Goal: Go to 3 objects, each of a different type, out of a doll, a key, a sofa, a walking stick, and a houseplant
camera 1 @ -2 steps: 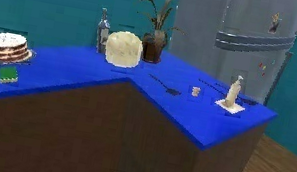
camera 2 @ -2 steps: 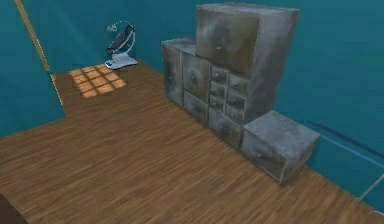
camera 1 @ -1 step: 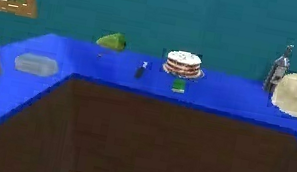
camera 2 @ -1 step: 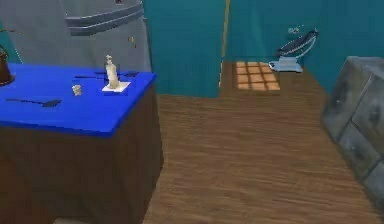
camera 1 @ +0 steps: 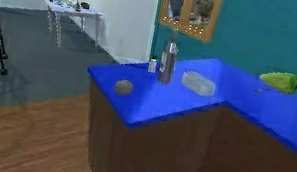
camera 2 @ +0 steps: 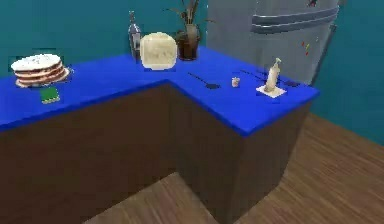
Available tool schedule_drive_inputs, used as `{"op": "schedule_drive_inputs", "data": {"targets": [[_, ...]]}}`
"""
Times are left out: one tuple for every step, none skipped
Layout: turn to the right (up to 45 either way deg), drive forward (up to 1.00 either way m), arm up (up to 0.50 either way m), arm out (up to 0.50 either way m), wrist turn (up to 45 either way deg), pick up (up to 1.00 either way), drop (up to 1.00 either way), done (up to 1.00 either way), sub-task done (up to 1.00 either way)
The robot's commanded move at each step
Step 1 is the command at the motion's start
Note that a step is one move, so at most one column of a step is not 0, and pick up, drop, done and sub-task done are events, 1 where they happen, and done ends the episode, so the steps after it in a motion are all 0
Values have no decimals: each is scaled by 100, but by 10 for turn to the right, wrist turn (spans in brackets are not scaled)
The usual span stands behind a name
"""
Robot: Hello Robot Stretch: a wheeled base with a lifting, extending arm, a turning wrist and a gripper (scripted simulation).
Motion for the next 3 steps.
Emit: {"op": "schedule_drive_inputs", "data": {"targets": [[-450,0,0,0,0,0,0,0,0],[-120,0,0,0,0,0,0,0,0],[0,100,0,0,0,0,0,0,0]]}}
